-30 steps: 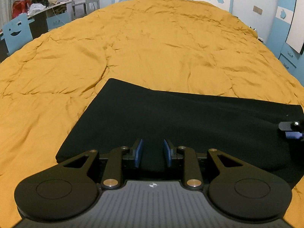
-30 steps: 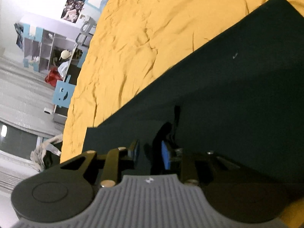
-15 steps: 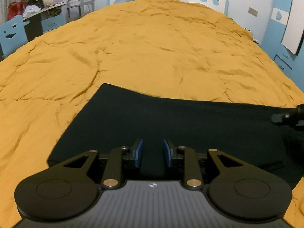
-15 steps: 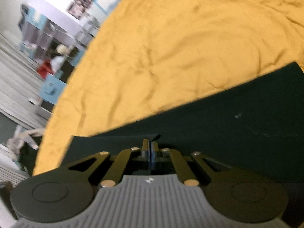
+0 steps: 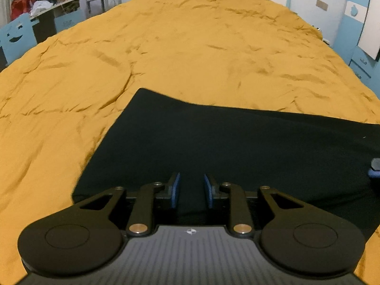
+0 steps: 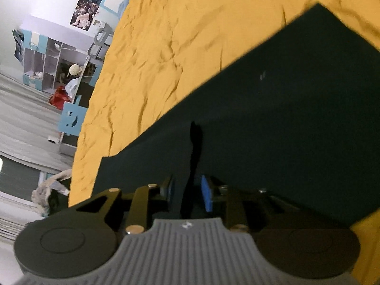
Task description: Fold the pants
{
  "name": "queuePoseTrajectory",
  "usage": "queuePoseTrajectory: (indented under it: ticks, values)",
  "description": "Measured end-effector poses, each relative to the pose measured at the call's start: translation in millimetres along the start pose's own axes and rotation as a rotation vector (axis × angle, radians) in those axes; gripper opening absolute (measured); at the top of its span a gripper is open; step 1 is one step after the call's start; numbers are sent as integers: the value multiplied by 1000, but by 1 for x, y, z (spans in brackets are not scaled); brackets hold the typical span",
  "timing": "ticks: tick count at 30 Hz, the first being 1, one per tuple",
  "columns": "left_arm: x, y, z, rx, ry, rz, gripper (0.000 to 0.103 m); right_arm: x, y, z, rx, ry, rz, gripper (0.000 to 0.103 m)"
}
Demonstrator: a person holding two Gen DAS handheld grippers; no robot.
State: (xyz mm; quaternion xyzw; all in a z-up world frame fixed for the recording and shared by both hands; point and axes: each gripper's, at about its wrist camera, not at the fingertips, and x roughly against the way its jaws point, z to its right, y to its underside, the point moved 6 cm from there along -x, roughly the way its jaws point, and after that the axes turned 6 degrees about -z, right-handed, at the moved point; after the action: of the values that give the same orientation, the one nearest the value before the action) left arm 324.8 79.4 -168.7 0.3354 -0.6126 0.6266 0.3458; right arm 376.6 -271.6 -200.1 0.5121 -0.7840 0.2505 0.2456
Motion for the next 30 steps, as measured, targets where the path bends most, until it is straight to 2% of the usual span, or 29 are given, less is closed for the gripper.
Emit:
queuePoseTrajectory:
  ticks: [4, 9, 10, 11, 13, 14, 17, 24, 27, 30]
  values:
    - [-1, 2, -9, 13, -18, -22, 24, -16, 7, 5, -50, -14, -19, 23]
    - [1, 2, -11, 25, -33, -32, 22, -35, 4, 14, -150, -91, -18, 22]
    - [2, 2, -11, 30, -36, -31, 22, -38, 3, 15, -155, -96, -17, 19]
    - [4, 2, -11, 36, -36, -28, 23, -41, 2, 14, -157, -99, -16, 12]
    - [11, 1, -10, 49, -33, -12, 23, -41, -1, 14, -160, -112, -16, 7]
    - [15, 1, -12, 57, -33, 0, 23, -41, -2, 12, -159, -119, -12, 0]
    - [33, -1, -22, 99, -54, 51, 23, -31, -8, -10, -86, -123, 8, 0]
    - [73, -6, -56, 214, -96, 144, 23, 22, -43, -107, 190, -107, 25, 0]
    - [81, -10, -61, 221, -101, 164, 23, 58, -63, -130, 241, -106, 47, 0]
    - [81, -14, -56, 219, -84, 170, 23, 95, -81, -136, 266, -90, 60, 0]
